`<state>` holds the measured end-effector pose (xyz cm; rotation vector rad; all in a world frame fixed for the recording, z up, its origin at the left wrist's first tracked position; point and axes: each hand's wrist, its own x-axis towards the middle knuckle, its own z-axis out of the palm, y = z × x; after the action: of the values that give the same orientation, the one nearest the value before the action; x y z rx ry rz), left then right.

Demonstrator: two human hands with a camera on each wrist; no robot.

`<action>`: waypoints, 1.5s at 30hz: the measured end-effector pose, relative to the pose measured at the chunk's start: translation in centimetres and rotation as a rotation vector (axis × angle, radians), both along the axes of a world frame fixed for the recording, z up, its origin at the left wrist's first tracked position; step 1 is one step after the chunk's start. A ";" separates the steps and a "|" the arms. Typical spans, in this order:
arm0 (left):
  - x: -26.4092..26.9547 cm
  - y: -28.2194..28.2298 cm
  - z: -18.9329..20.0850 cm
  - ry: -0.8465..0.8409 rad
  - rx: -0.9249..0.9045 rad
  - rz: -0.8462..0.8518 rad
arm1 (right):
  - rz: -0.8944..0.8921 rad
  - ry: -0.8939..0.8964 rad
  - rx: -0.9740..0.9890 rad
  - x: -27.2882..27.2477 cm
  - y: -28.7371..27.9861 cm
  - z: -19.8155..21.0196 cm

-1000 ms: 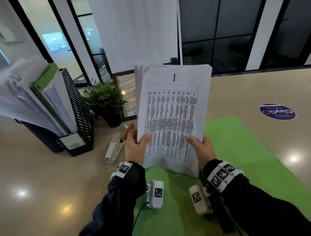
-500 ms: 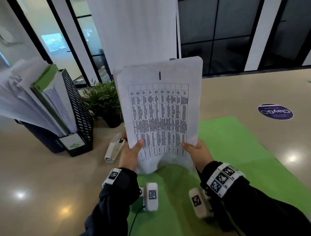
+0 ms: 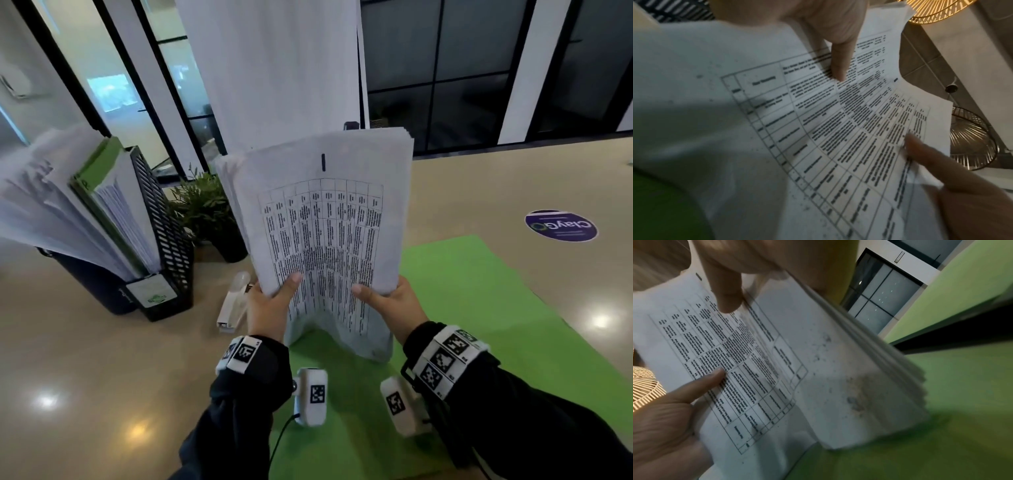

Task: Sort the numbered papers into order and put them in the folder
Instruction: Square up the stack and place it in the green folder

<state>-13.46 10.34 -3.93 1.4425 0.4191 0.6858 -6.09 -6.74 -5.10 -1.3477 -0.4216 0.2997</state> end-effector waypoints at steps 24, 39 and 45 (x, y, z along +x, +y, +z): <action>-0.9 -2.3 -0.6 0.629 0.192 -0.570 | -0.023 0.417 -0.295 1.4 -9.4 -2.5; 0.4 -3.6 -6.0 0.761 0.270 -0.525 | -0.080 0.611 -0.370 1.5 -10.3 -4.6; 0.4 -2.0 -5.4 0.817 0.085 -0.490 | -0.136 0.582 -0.297 1.7 -10.5 -5.1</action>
<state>-13.04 8.34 -9.29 1.7846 0.6292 -0.3131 -4.43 -17.21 -10.24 -1.4926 0.2088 0.6364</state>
